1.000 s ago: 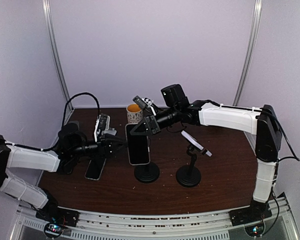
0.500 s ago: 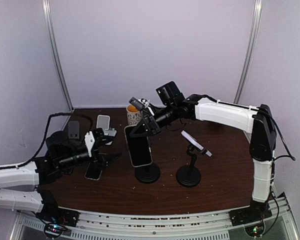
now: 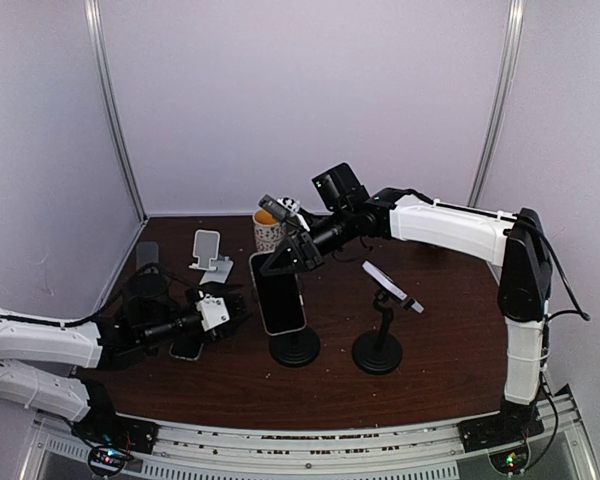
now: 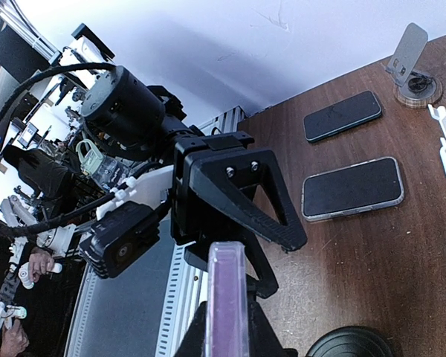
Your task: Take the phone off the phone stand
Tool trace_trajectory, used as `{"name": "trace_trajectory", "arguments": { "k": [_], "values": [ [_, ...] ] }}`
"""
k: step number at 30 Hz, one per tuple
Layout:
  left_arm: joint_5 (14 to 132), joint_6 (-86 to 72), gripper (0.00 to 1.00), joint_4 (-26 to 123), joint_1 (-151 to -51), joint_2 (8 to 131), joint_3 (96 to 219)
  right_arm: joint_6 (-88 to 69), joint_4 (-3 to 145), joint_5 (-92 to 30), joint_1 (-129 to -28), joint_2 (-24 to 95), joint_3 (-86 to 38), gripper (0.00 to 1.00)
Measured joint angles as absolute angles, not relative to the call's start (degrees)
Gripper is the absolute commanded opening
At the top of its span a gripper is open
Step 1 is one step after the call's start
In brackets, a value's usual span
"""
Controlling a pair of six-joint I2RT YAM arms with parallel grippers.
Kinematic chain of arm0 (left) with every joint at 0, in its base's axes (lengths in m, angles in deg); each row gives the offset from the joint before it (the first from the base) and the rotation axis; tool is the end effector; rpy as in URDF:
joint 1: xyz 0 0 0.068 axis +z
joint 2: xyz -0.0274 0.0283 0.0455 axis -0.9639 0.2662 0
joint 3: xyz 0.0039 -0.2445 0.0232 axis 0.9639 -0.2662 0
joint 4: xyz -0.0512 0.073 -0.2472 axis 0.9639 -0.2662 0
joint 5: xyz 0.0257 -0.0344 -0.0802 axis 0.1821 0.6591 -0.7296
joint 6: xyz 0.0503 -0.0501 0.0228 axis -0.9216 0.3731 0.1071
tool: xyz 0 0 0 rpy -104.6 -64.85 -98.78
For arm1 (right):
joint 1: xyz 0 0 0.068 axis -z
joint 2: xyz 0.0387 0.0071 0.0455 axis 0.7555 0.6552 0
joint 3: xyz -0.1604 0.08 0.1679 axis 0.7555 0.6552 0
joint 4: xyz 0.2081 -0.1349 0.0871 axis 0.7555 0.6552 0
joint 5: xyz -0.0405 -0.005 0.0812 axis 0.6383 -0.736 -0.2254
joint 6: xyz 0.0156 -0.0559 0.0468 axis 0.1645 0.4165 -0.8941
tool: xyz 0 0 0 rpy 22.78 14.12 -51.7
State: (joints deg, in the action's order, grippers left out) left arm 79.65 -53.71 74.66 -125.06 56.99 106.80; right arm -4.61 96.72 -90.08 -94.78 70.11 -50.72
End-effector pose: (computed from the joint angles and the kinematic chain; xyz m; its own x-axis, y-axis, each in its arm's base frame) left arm 0.1710 -0.2097 0.1774 0.3435 0.4928 -0.7995 0.7198 0.4086 0.5612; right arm 0.2743 0.3636 0.2670 -0.4654 -0.4591 -0.7568 -0.7663 -0.2190 0.6040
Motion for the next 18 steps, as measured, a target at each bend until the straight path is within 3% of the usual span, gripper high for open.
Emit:
{"name": "trace_trajectory", "arguments": {
  "k": [9, 18],
  "values": [
    [78.55, -58.97, 0.55, 83.01, -127.42, 62.47, 109.40, -4.66, 97.07, -90.52, -94.71, 70.11, -50.69, 0.00],
    [76.56, -62.06, 0.29, 83.60, -127.62, 63.59, 109.97, -5.16, 97.53, -91.63, -94.63, 70.11, -50.24, 0.00]
  ]
}}
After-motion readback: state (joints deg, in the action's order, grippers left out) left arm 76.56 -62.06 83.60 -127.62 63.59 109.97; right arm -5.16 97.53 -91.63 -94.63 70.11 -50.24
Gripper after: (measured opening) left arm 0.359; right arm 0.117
